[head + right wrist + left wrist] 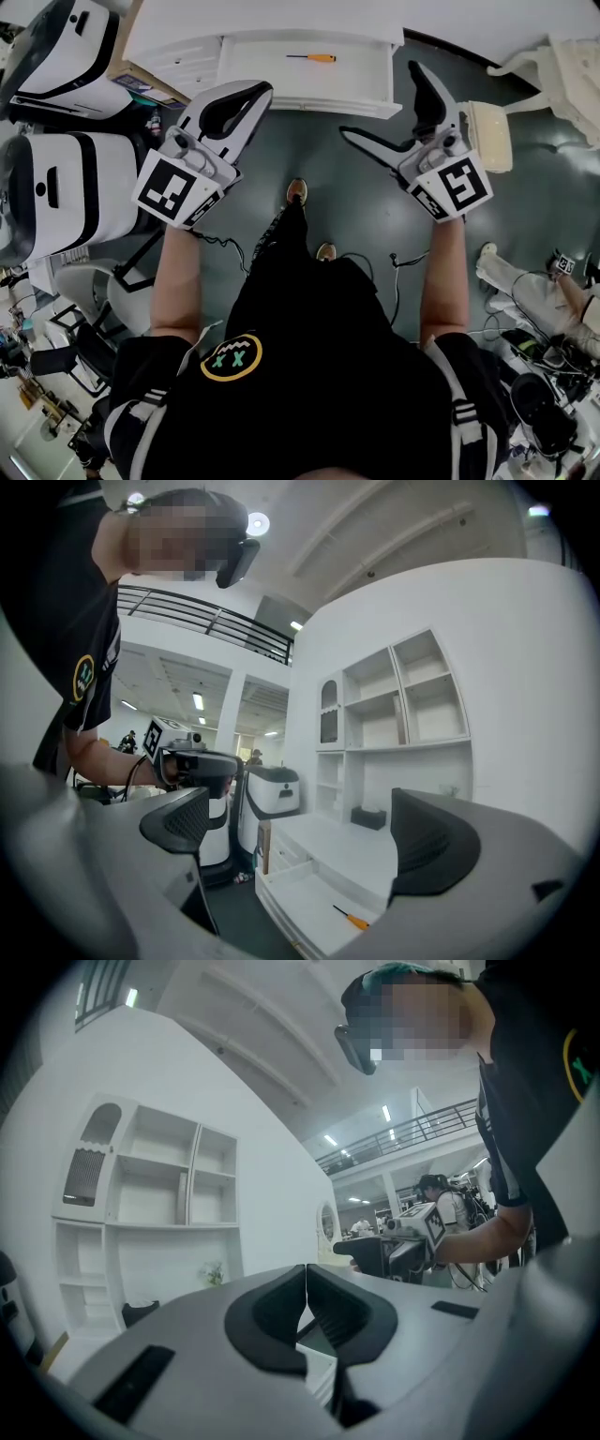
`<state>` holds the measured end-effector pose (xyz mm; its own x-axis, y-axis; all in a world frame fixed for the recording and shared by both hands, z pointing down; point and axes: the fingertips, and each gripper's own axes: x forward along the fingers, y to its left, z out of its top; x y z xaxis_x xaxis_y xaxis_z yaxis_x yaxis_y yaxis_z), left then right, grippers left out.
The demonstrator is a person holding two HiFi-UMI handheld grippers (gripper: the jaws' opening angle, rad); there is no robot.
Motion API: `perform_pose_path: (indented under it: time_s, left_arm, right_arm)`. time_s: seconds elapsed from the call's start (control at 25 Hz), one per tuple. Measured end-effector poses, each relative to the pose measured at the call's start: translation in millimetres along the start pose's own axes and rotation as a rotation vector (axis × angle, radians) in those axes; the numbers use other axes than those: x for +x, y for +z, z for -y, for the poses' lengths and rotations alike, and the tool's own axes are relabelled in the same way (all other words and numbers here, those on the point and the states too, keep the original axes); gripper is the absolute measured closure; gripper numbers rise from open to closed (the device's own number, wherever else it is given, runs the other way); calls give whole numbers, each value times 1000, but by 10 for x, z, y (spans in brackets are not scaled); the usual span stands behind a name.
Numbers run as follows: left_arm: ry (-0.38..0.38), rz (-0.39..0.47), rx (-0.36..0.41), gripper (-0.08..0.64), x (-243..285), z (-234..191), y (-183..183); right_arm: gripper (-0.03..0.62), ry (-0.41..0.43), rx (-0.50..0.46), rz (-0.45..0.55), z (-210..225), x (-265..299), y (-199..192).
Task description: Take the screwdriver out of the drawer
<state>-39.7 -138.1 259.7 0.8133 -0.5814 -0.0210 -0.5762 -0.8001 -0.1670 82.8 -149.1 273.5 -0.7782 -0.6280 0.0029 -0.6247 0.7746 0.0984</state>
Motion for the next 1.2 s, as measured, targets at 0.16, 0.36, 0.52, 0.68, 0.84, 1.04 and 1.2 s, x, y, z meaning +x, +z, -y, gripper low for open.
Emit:
perform_pose_path:
  time_s: [0.16,0.36,0.52,0.68,0.84,1.04,1.2]
  left_arm:
    - [-4,-2,-7,540,69,-149,-55]
    - [0,-7,-21,540,99,-289,-137]
    - [5,-14,-30,540,107,-384,-202]
    - [15,-21,-37,540,89,-486,-270]
    - [22,-27,-42,540,75,-581,-337]
    - [32,-44,-55,540,64,-761,-485]
    - [30,-46,-54,540,119,-878,-555]
  right_arm:
    - [9,13,-32,-54,133,174,-152]
    - [9,41,-62,-127,281,373,-381]
    - [9,75,-105,-204,377,537,-647]
    - [9,104,-140,-306,502,718,-1016]
    - [9,139,-161,-373,617,911,-1285]
    - [11,187,-176,-465,717,1184,-1689]
    - [11,223,-193,-547,819,1333,-2087]
